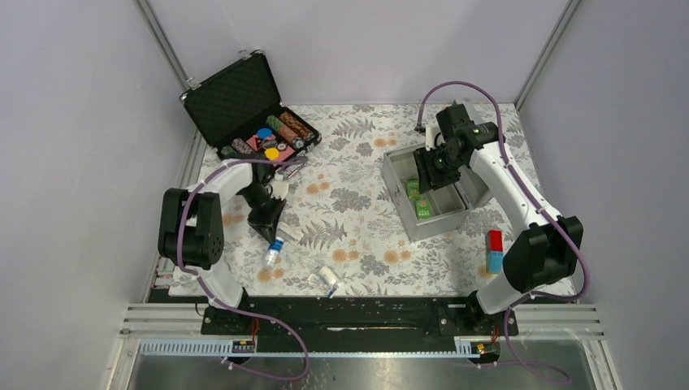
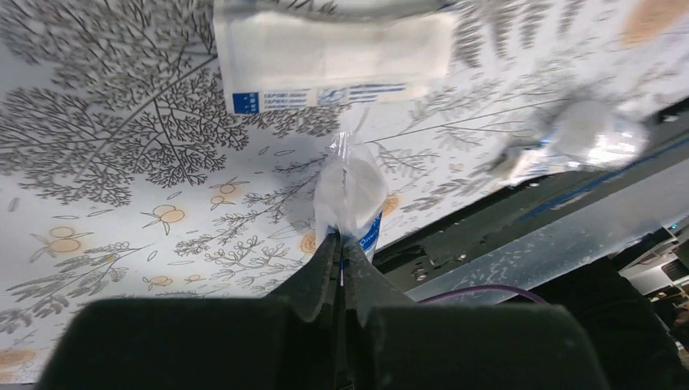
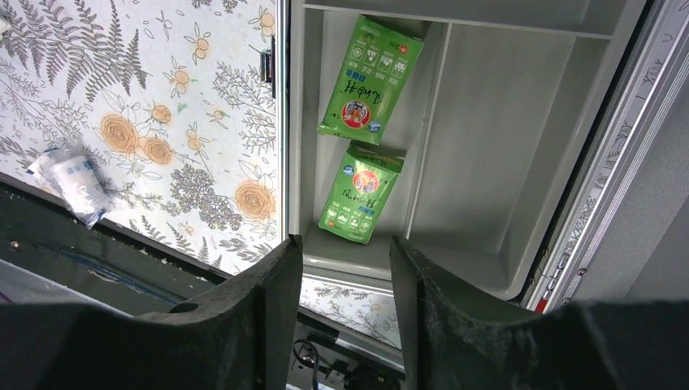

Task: Organize the medicine kit
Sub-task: Pick up the medical item at the center of the board.

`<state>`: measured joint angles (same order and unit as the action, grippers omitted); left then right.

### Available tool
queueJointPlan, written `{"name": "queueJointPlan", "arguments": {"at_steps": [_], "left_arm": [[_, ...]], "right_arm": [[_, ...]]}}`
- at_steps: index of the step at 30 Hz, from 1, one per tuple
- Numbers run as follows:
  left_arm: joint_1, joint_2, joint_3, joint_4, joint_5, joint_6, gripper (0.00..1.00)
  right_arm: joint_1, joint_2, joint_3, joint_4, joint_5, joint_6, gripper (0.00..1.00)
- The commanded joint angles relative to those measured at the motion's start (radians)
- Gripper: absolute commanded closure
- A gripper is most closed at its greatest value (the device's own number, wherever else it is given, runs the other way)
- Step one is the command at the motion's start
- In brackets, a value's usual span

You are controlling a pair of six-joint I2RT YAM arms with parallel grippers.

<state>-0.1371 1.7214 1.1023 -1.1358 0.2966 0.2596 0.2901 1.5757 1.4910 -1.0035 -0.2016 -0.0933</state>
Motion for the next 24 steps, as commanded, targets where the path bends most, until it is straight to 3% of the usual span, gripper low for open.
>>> {"name": "queueJointPlan", "arguments": {"at_steps": [1, 5, 8, 10, 13, 15, 18, 20, 24], "left_arm": [[0.002, -0.041, 0.183, -0.088, 0.168, 0.054, 1.0], [0.002, -0.019, 0.437, -0.095, 0.367, 0.026, 1.0], [0.002, 0.04, 0.616, -0.042, 0.517, -0.081, 1.0], [0.0, 0.071, 0.675, 0.062, 0.661, -0.19, 1.0], [-0.013, 0.094, 0.69, 0.308, 0.804, -0.419, 1.0], [-0.025, 0.107, 0.692, 0.469, 0.859, -0.562, 1.0], [-0.039, 0.11, 0.642, 0.76, 0.906, -0.833, 1.0], [-0.042, 0.107, 0.586, 1.015, 0.929, -1.003, 1.0], [-0.058, 0.129, 0.581, 1.105, 0.953, -1.07, 1.0]], "right_arm": [[0.011, -0.023, 0.045, 0.007, -0.031, -0.01, 0.49], [0.011, 0.006, 0.125, -0.004, -0.227, -0.026, 0.41], [0.012, 0.034, 0.198, 0.005, -0.301, -0.021, 0.3], [0.014, 0.065, 0.256, 0.013, -0.31, -0.016, 0.15], [0.014, 0.124, 0.368, 0.013, -0.408, 0.009, 0.04], [0.015, 0.161, 0.432, 0.03, -0.486, 0.056, 0.05], [0.028, 0.211, 0.495, 0.079, -0.549, 0.162, 0.2], [0.051, 0.236, 0.521, 0.094, -0.545, 0.176, 0.24], [0.102, 0.277, 0.559, 0.116, -0.525, 0.17, 0.23]]}}
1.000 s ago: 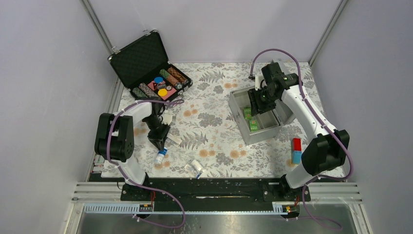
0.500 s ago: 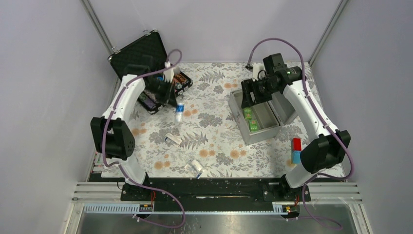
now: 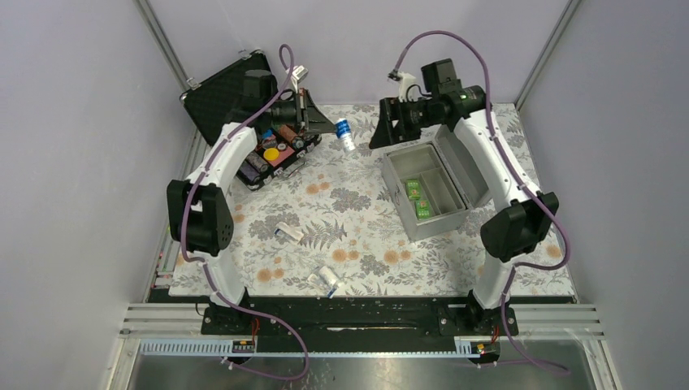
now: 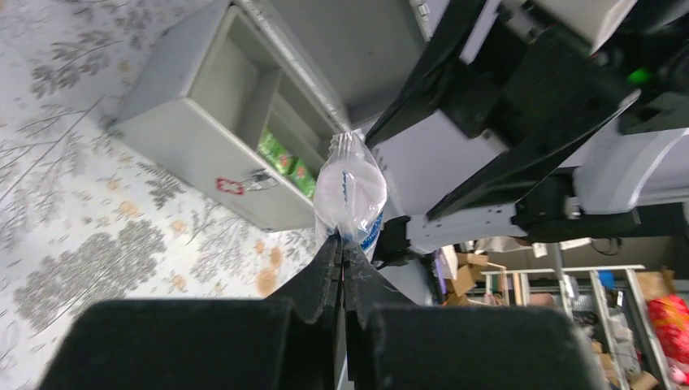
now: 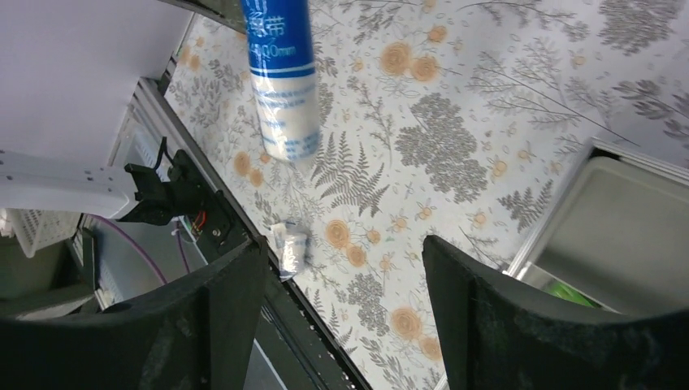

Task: Organize the medicine kit
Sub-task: Pick up the medical item at the center of the board.

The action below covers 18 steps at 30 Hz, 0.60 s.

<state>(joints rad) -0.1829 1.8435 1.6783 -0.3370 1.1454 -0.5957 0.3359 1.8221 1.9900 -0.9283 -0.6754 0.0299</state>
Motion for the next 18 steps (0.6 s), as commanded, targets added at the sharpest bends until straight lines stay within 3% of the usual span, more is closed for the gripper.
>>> {"name": "queueJointPlan", "arguments": {"at_steps": [1, 9, 15, 18], "left_arm": [[-0.015, 0.013, 0.005, 0.326, 0.11, -0.232, 1.0], [-0.041, 0.042, -0.01, 0.474, 0.151, -0.337, 1.0], [-0.047, 0.049, -0.008, 0.476, 0.155, -0.341, 1.0], [-0.047, 0.047, -0.011, 0.451, 0.149, -0.323, 1.0]], "right_arm": [[0.066, 0.044, 0.075, 0.051, -0.06, 0.055, 0.23], [0.094, 0.149, 0.18, 0.114, -0.106, 0.149, 0.28], [0.097, 0.176, 0.208, 0.14, -0.11, 0.182, 0.56], [0.097, 0.16, 0.189, 0.131, -0.085, 0.155, 0.61]]}}
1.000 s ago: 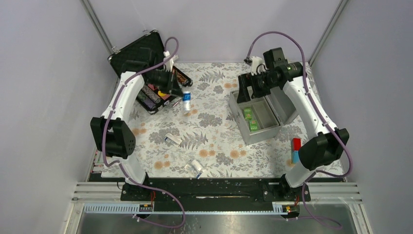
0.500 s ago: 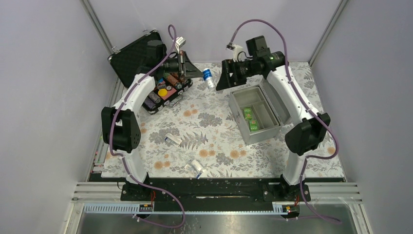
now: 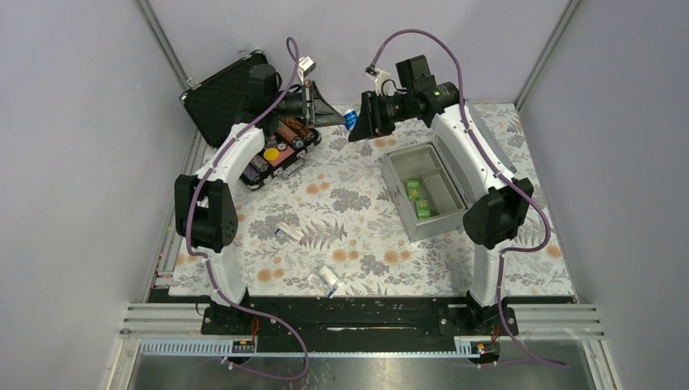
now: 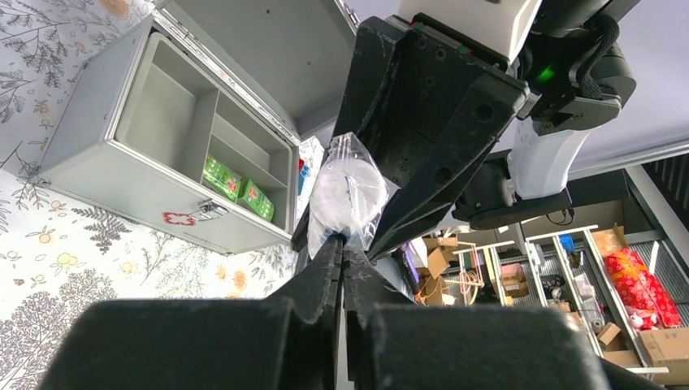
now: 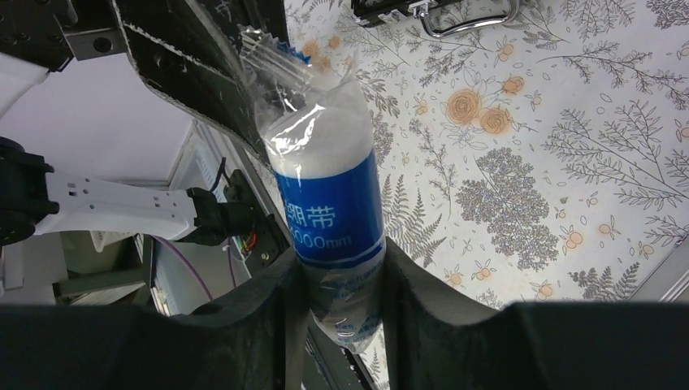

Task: Organize the medicine kit
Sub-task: Pick up the medical item at the center of the board, then place the medical item at the medicine box.

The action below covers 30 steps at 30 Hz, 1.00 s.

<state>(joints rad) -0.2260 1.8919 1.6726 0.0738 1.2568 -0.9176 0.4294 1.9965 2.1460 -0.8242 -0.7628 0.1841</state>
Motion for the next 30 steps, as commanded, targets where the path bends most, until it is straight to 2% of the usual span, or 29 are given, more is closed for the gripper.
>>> {"name": "queueJointPlan", "arguments": {"at_steps": [1, 2, 3, 5, 6, 7, 9, 11, 15, 18, 22, 30], "left_arm": [[-0.004, -0.002, -0.007, 0.036, 0.037, 0.005, 1.0], [-0.004, -0.002, -0.009, 0.035, 0.036, 0.006, 0.93], [-0.004, -0.005, -0.009, 0.029, 0.033, 0.013, 0.77], [0.001, -0.017, 0.0, -0.041, 0.012, 0.074, 0.52], [0.007, -0.027, 0.007, -0.104, -0.008, 0.121, 0.42], [0.016, -0.036, 0.013, -0.162, -0.026, 0.168, 0.4], [0.04, -0.055, 0.016, -0.243, -0.06, 0.225, 0.38], [0.072, -0.074, -0.003, -0.281, -0.081, 0.245, 0.36], [0.13, -0.117, -0.057, -0.318, -0.108, 0.276, 0.35], [0.153, -0.137, -0.071, -0.366, -0.124, 0.32, 0.35], [0.159, -0.156, -0.088, -0.372, -0.131, 0.327, 0.35], [0.161, -0.2, -0.109, -0.438, -0.149, 0.393, 0.34]], "right_arm": [[0.003, -0.019, 0.03, 0.009, 0.018, -0.02, 0.63], [0.003, -0.026, 0.031, -0.01, 0.048, -0.047, 0.65], [0.003, -0.031, 0.034, -0.038, 0.075, -0.083, 0.66], [0.001, -0.051, 0.048, -0.108, 0.128, -0.21, 0.67], [-0.001, -0.064, 0.051, -0.151, 0.159, -0.293, 0.68], [-0.007, -0.081, 0.044, -0.185, 0.198, -0.379, 0.68], [-0.02, -0.125, -0.005, -0.227, 0.287, -0.564, 0.68], [-0.044, -0.209, -0.121, -0.187, 0.387, -0.746, 0.69], [-0.097, -0.374, -0.433, 0.051, 0.486, -1.12, 0.69], [-0.121, -0.428, -0.598, 0.227, 0.513, -1.359, 0.7], [-0.135, -0.37, -0.614, 0.285, 0.515, -1.555, 0.7], [-0.135, -0.236, -0.626, 0.318, 0.554, -1.804, 0.7]]}}
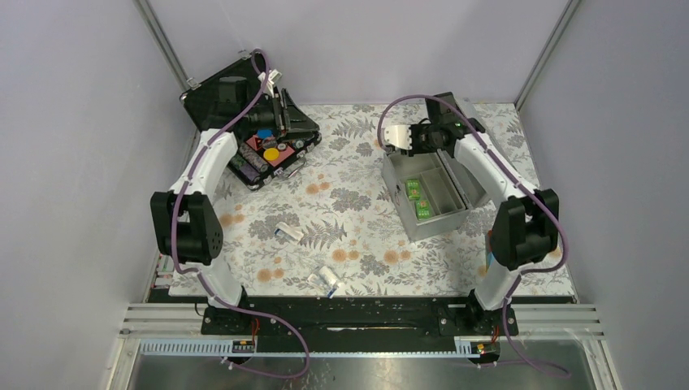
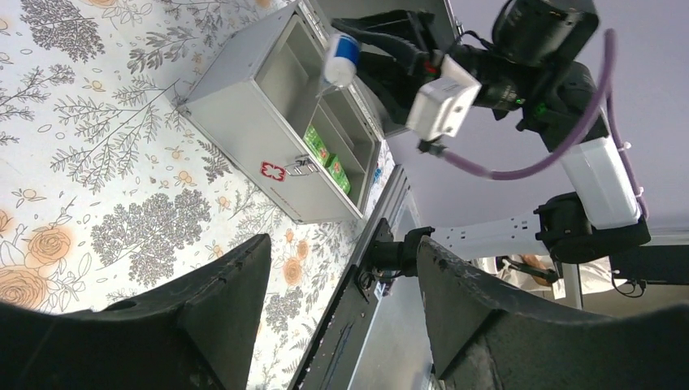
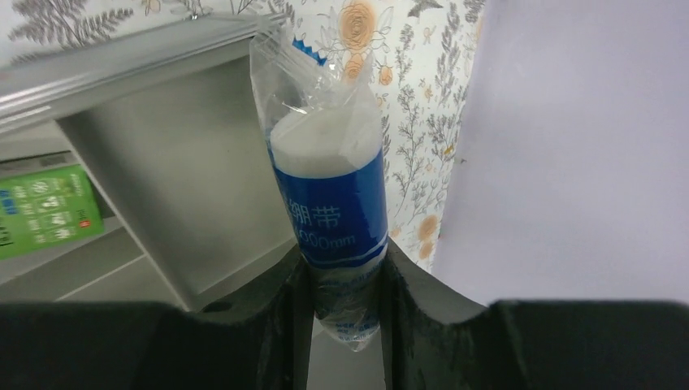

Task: Organize the medicine kit
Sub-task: Place the medical item at the medicine box.

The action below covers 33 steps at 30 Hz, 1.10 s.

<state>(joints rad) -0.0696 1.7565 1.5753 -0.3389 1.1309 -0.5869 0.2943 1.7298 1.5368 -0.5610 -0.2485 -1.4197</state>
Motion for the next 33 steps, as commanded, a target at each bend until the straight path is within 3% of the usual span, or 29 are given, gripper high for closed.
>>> {"name": "queueJointPlan", "arguments": {"at_steps": [1, 13, 19, 27, 31, 33], "left_arm": [[0.005, -0.07, -0.017, -0.031, -0.027, 0.068, 0.34], [0.024, -0.085, -0.027, -0.068, -0.058, 0.107, 0.33], [0.024, -0.079, -0.027, -0.065, -0.06, 0.098, 0.33], [0.024, -0.073, -0.029, -0.092, -0.093, 0.122, 0.29], [0.024, -0.064, -0.018, -0.155, -0.14, 0.192, 0.27], [0.022, -0.056, -0.001, -0.229, -0.161, 0.295, 0.26]], "right_arm": [[-0.001, 0.043, -0.025, 0.054, 0.056, -0.228, 0.7], [-0.011, 0.059, -0.125, -0.01, 0.096, -0.356, 0.68], [-0.01, 0.113, -0.05, -0.052, 0.149, -0.255, 0.53], [-0.01, 0.092, 0.013, -0.097, 0.15, -0.144, 0.43], [-0.011, 0.072, 0.041, -0.138, 0.144, -0.076, 0.42], [-0.01, 0.052, 0.05, -0.163, 0.145, -0.045, 0.41]]}}
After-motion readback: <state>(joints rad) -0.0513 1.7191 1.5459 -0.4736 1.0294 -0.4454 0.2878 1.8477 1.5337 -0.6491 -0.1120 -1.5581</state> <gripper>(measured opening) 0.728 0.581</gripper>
